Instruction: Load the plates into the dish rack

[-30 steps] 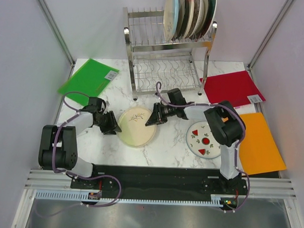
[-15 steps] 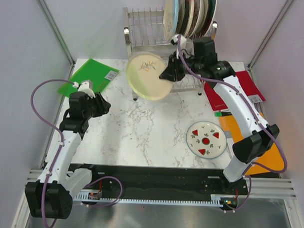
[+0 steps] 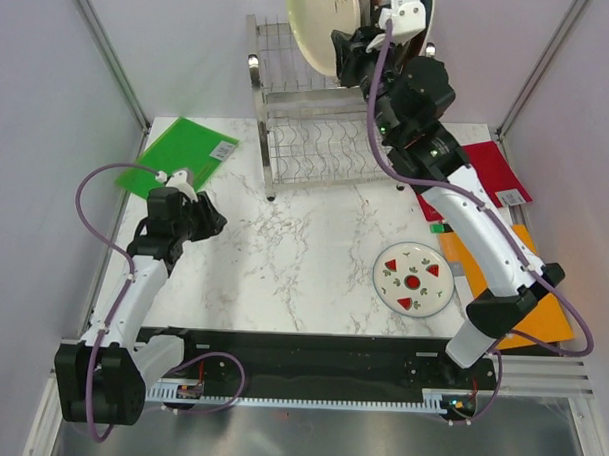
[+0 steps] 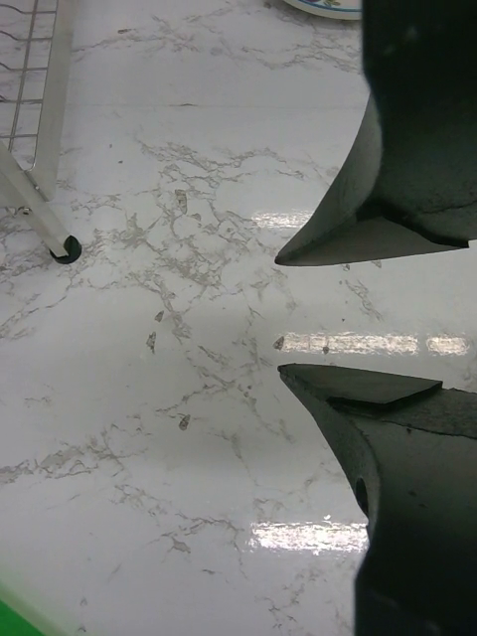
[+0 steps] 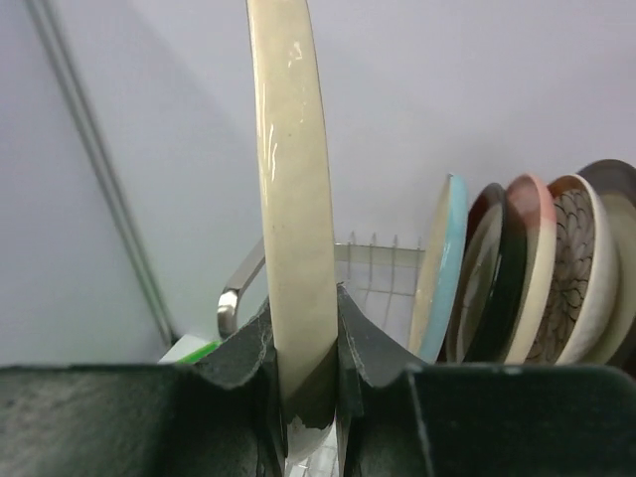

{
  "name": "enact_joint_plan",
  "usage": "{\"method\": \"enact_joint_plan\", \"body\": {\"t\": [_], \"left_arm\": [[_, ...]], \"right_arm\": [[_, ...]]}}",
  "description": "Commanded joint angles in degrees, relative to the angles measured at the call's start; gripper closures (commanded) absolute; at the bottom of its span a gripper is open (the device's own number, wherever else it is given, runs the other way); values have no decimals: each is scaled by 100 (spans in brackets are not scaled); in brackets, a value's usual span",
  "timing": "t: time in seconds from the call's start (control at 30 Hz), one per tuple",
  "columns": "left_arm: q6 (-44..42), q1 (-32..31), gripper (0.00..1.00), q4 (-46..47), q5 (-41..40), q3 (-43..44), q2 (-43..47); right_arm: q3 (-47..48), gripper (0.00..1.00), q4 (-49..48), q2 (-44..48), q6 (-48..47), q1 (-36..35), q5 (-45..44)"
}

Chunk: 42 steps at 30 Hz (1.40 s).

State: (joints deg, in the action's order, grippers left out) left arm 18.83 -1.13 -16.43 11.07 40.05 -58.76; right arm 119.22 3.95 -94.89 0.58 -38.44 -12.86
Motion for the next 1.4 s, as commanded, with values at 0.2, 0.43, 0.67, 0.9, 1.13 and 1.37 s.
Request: {"method": "enact_joint_plan", "body": {"t": [0.2, 0.43, 0.67, 0.9, 1.13, 1.37], "left_arm": [[86, 7, 50, 333, 150, -402, 365], [86, 7, 50, 465, 141, -542, 348], [103, 7, 50, 588, 203, -516, 155], [130, 7, 50, 702, 229, -569, 102], [103, 7, 50, 772, 167, -692, 146], [103, 7, 49, 895, 150, -718, 58]], "right_arm": [[559, 100, -2064, -617, -1172, -383, -2764], [813, 100, -1774, -899, -1253, -410, -2915], [1006, 100, -1564, -1189, -1315, -410, -2897], [1533, 100, -1195, -1786, -1411, -401, -2836], [1894, 100, -1019, -2261, -1437, -314, -2642], [2132, 100, -992, -2604, -1420, -173, -2625]]}}
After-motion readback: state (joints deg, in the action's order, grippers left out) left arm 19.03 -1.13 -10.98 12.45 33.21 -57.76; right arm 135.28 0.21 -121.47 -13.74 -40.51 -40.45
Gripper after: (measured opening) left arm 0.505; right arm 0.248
